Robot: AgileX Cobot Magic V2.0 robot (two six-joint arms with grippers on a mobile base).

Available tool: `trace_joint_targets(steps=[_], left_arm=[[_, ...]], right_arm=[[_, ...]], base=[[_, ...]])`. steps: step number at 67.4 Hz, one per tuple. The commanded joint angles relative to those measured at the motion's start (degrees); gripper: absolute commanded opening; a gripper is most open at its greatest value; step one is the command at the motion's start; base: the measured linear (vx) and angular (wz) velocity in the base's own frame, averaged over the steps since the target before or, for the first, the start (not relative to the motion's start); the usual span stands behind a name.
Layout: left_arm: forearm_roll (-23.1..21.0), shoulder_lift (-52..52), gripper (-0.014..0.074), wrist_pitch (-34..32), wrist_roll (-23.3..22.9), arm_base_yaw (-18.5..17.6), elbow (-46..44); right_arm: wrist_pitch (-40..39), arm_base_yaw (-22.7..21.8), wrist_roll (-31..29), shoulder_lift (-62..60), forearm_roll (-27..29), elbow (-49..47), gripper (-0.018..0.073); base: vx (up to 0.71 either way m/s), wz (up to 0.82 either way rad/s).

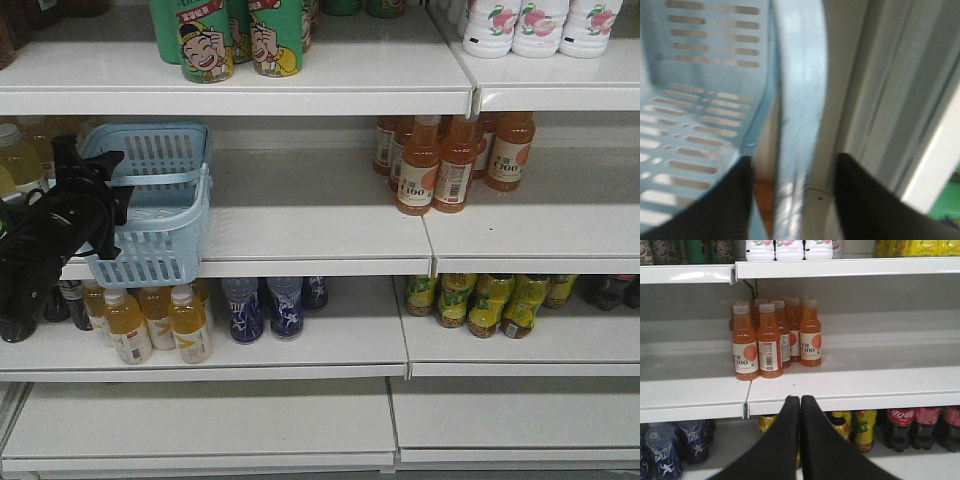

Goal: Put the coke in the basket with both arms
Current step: 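Lift the basket off the shelf with the left gripper and lower it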

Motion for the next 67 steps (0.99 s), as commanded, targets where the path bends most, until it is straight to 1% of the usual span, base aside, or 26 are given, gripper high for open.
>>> trace_joint_targets(steps=[1, 3, 15, 22, 28, 35, 40, 48, 54, 55, 61, 62, 67], left_arm=[[0.7, -1.8, 0.0052, -12.1, -0.4, 0.2, -1.6], [1.1, -1.4, -0.0006, -13.6, -0.4, 0.2, -1.6], [4.4, -0.7, -0.0008, -23.2, -0.3, 0.2, -1.6], [8.5, -0.8, -0.0008, -28.4, -0.7, 0.2, -1.6], [13.7, -0.9, -0.0008, -32.8, -1.1, 0.2, -1.6], [21.2, -1.6, -0.0008, -33.0, -3.3, 0.2, -1.6], [25.9, -2.5, -0.0008, -33.0, -3.4, 0.2, -1.6], [35.4, -4.5, -0.0008, -33.0, -4.4, 0.2, -1.6], [41.9, -7.0, -0.0008, -33.0, -6.2, 0.0, -1.6], [43.6, -7.4, -0.0008, -33.0, -6.5, 0.0, -1.6], [50.6, -10.0, -0.0008, -33.0, -8.5, -0.1, -1.6], [52.4, -10.3, -0.0008, -33.0, -8.8, -0.2, -1.5], [58.1, -12.2, -0.0008, -33.0, -11.0, -0.5, -1.3]], right_arm=[[-4.0, -0.1, -0.3, -0.7, -0.4, 0.4, -0.001], [-4.0, -0.1, -0.3, -0.7, -0.4, 0.4, -0.001], [-4.0, -0.1, -0.3, -0.7, -0.4, 0.4, -0.001], [-4.0, -0.1, -0.3, -0.7, -0.4, 0.4, -0.001], [-4.0, -0.1, -0.3, -0.7, -0.4, 0.4, -0.001], [-4.0, -0.1, -0.3, -0.7, -0.4, 0.4, -0.001], [-4.0, -0.1, -0.3, -0.7, -0.4, 0.4, -0.001], [-4.0, -0.1, -0.3, -0.7, -0.4, 0.4, -0.001], [-4.0, -0.1, -0.3, -0.7, -0.4, 0.4, -0.001], [-4.0, -0.1, -0.3, -0.7, -0.4, 0.4, -0.001], [-4.0, -0.1, -0.3, -0.7, -0.4, 0.4, -0.001], [-4.0, -0.1, -0.3, -0.7, -0.4, 0.4, -0.001], [-4.0, -0.1, -0.3, -0.7, -0.4, 0.4, -0.001]], base=[[0.0, 0.0], [0.0, 0.0], [0.0, 0.0], [0.0, 0.0], [0.0, 0.0], [0.0, 0.0], [0.0, 0.0], [0.0, 0.0], [0.0, 0.0], [0.0, 0.0], [0.0, 0.0], [0.0, 0.0], [0.0, 0.0]])
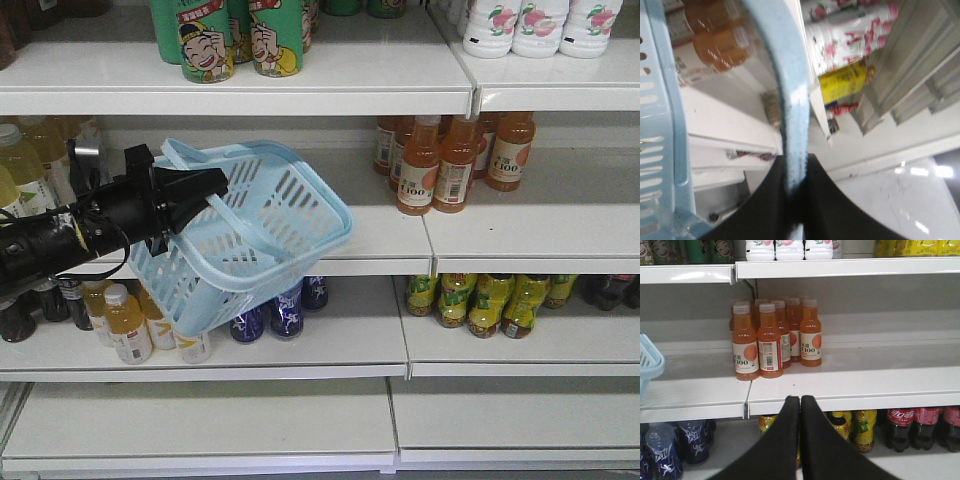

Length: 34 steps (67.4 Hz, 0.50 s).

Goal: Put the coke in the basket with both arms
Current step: 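Lift the basket off the shelf with the left gripper and lower it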

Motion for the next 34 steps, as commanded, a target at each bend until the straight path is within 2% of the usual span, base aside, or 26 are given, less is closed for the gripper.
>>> trace_joint_targets(steps=[1, 5, 10, 26, 34], left_arm=[[4.9, -5.4, -0.0008, -13.9, -2.9, -0.6, -1.1], [8.5, -6.5, -0.0008, -13.9, -4.4, -1.3, -0.4], [10.7, -7.6, -0.0008, -13.9, -5.3, -2.5, 1.0], [11.3, -9.4, -0.0008, -13.9, -4.9, -6.8, 10.6], [11.3, -10.5, -0.0008, -13.9, -3.0, -8.4, 16.3]], right_arm=[[-4.0, -0.1, -0.3, -0.7, -0.4, 0.4, -0.001], [-4.0, -0.1, -0.3, -0.7, -0.4, 0.4, -0.001], [-4.0, -0.1, -0.3, -0.7, -0.4, 0.4, -0.001], [-4.0, -0.1, -0.3, -0.7, -0.4, 0.4, -0.001], [-4.0, -0.1, -0.3, -0.7, -0.4, 0.4, -0.001]], base=[[0.0, 0.0], [0.0, 0.0], [0.0, 0.0], [0.0, 0.0], [0.0, 0.0]])
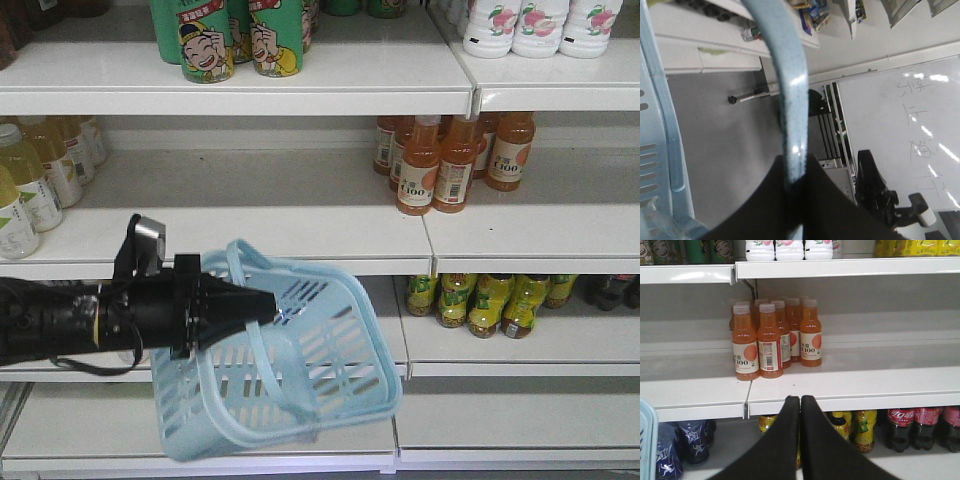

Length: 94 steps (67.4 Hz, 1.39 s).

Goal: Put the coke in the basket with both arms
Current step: 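Lift the basket off the shelf with the left gripper and lower it, then hold the basket in the left gripper while turning the base away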

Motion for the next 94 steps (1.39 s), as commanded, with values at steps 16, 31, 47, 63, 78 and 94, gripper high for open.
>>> trace_joint_targets(steps=[16, 31, 47, 63, 78, 94], left_arm=[[-3.5, -7.4, -0.0008, -12.9, 3.3, -3.2, 12.9], [-3.4, -11.5, -0.0008, -12.9, 6.2, -3.3, 21.0], [-4.9, -12.2, -0.0008, -12.9, 10.0, -3.3, 23.2], [-8.7, -12.2, -0.0008, -12.9, 10.0, -3.3, 23.2], [-8.6, -12.2, -0.0008, -12.9, 10.0, -3.3, 23.2], [-8.4, -12.2, -0.0008, -12.9, 10.0, -3.3, 23.2]], right_arm=[[-4.0, -0.1, -0.3, -0.7, -0.4, 0.4, -0.001], [-4.0, -0.1, -0.3, -0.7, -0.4, 0.4, -0.001], [-4.0, -0.1, -0.3, -0.7, -0.4, 0.4, -0.001], [-4.0, -0.1, -0.3, -0.7, -0.4, 0.4, -0.001], [-4.0, -0.1, -0.3, -0.7, -0.4, 0.4, -0.001], [-4.0, -0.1, -0.3, -0.7, -0.4, 0.4, -0.001]], base=[[0.0, 0.0], [0.0, 0.0], [0.0, 0.0], [0.0, 0.0], [0.0, 0.0], [0.0, 0.0]])
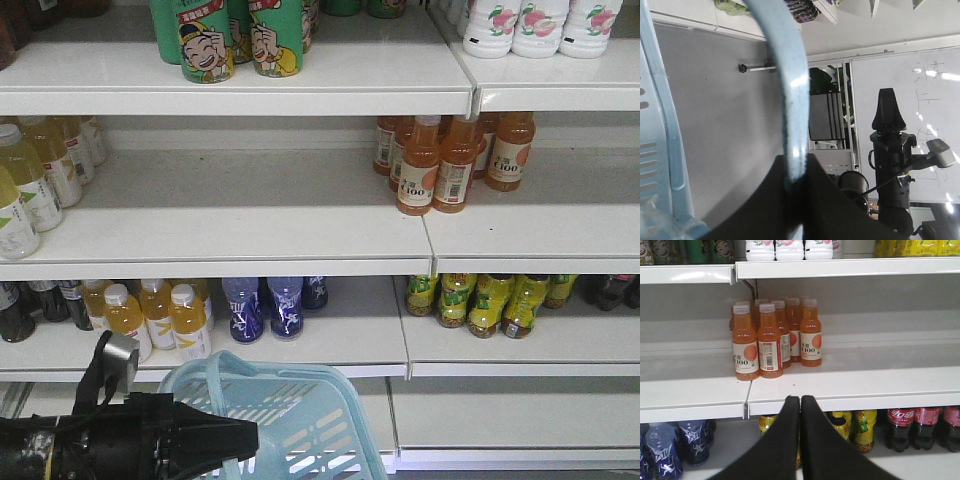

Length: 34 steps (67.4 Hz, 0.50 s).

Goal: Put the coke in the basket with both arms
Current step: 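Hold the basket in the left gripper while turning the base away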

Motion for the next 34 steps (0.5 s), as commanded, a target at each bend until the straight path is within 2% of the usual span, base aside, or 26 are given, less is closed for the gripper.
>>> trace_joint_targets(steps=[1, 34], left_arm=[[-2.7, -2.1, -0.0008, -13.2, 0.5, -0.2, -0.7], [-2.7, -2.0, -0.0007, -13.2, 0.5, -0.2, -0.7]], right_arm=[[-4.0, -0.1, -0.3, -0.7, -0.4, 0.4, -0.001], [-4.0, -0.1, -0.3, -0.7, -0.4, 0.4, -0.001]], base=[[0.0, 0.0], [0.0, 0.0]])
